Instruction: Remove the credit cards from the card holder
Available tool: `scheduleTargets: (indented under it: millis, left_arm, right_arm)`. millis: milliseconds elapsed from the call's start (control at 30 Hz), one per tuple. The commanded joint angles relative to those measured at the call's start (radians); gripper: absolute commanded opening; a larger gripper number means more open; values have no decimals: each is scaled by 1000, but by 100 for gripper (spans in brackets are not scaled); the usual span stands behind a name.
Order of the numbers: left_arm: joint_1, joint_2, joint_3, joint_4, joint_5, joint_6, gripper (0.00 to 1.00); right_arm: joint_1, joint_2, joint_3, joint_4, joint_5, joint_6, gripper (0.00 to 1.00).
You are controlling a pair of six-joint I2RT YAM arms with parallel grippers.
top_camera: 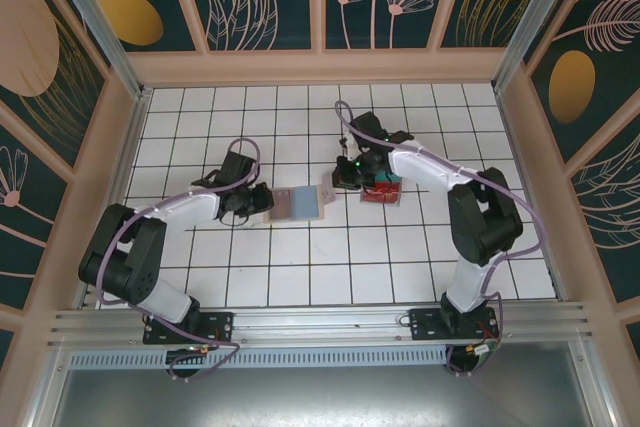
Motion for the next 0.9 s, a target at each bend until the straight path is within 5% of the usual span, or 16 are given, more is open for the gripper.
scheduleTargets:
  millis: [0, 267, 467, 867]
  left_arm:
    - [4, -48, 49, -13, 12, 4, 42]
    - [4, -90, 81, 31, 31, 15, 98]
    - [4, -89, 79, 45, 26, 29, 99]
    - [4, -78, 80, 38, 8, 39, 98]
  right_arm:
    - [0, -89, 69, -150, 191, -173, 0]
    - [-18, -187, 70, -193, 576, -558, 0]
    - [-11, -215, 32, -104, 757, -816, 0]
    - [65, -195, -102, -13, 830, -1099, 0]
